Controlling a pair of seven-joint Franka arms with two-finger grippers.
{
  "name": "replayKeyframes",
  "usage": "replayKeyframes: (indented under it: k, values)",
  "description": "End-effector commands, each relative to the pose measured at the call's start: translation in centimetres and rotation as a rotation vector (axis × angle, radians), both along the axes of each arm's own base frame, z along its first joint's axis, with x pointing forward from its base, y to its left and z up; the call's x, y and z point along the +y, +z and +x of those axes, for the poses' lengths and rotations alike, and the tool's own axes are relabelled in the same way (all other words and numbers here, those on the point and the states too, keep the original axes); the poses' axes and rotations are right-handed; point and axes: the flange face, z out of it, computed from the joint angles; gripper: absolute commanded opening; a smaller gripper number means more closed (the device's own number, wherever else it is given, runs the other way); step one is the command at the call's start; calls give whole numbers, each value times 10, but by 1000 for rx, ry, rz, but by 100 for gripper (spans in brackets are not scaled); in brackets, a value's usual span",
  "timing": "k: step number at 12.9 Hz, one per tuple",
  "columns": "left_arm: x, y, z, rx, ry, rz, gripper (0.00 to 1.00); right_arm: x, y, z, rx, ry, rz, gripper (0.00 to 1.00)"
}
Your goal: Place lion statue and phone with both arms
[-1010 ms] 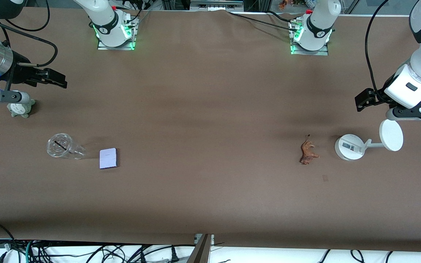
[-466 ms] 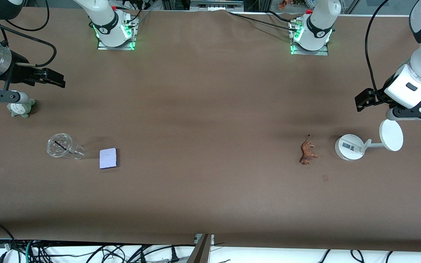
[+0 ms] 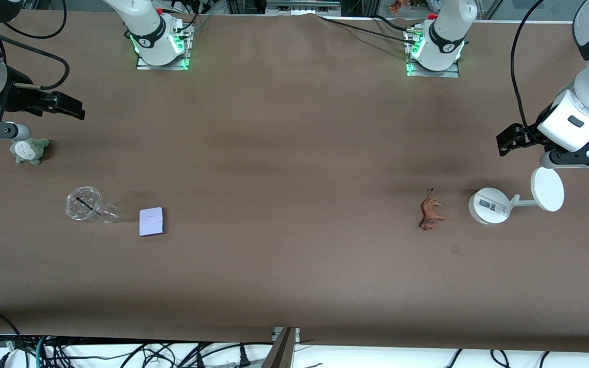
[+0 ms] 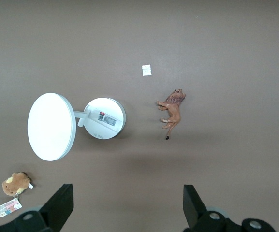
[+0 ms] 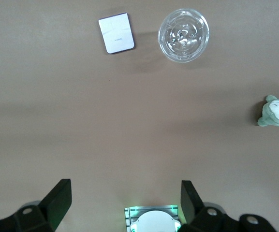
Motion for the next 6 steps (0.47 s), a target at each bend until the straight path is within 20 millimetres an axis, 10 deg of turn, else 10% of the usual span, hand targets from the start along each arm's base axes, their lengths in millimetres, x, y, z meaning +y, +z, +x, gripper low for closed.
replayKeyframes:
  k: [1,6]
  values:
    - [1,3,-3,4,-8,-21,100,0,2,-8,-16,8,-9,100]
    - [-2,2,-3,4,-12,-23,100,-2,1,-7,-14,3,-9,100]
